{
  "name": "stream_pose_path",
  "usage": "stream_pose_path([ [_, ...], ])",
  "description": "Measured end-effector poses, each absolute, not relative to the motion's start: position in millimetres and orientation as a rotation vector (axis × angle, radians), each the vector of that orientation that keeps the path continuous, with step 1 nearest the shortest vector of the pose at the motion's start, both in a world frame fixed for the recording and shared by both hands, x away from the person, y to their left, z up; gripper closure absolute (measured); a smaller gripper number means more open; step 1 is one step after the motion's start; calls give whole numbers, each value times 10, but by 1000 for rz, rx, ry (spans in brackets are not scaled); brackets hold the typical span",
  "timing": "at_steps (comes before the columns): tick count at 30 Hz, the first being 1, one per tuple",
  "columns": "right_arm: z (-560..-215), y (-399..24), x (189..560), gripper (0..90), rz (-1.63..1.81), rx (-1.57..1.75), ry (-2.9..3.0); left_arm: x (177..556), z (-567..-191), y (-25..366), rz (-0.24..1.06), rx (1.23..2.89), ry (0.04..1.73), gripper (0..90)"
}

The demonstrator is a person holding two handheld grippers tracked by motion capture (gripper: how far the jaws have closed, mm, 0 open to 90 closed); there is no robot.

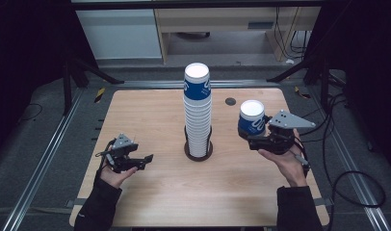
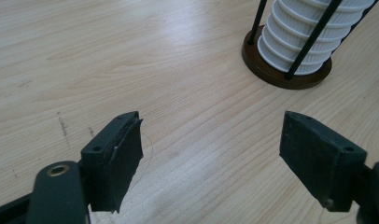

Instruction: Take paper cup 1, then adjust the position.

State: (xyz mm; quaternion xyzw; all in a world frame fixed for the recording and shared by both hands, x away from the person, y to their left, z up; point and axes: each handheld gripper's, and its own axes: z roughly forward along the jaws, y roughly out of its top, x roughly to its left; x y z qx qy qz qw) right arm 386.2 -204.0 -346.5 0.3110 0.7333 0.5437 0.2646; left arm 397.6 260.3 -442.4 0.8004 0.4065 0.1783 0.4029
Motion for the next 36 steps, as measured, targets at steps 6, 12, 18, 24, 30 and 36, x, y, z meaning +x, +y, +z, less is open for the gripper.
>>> stream_pose_path([
  [6,-3569,-1992,3833,210,1452,775,2046,3966,-4419,2590,446,2030,1010,206],
  [12,-3648,-1918,3816,209,1463,720,2129,3948,-4404,2573,434,2035,990,205],
  [18,-3741,-1851,3830,208,1459,646,2217,3930,-4395,2558,412,2037,970,205],
  [24,-3801,-1768,3813,207,1481,538,2306,3907,-4368,2540,371,2038,932,205],
  [30,-3878,-1654,3806,207,1474,478,2379,3862,-4297,2502,351,2029,888,205],
  [36,-3973,-1521,3813,206,1456,439,2449,3806,-4244,2421,341,2044,842,202],
])
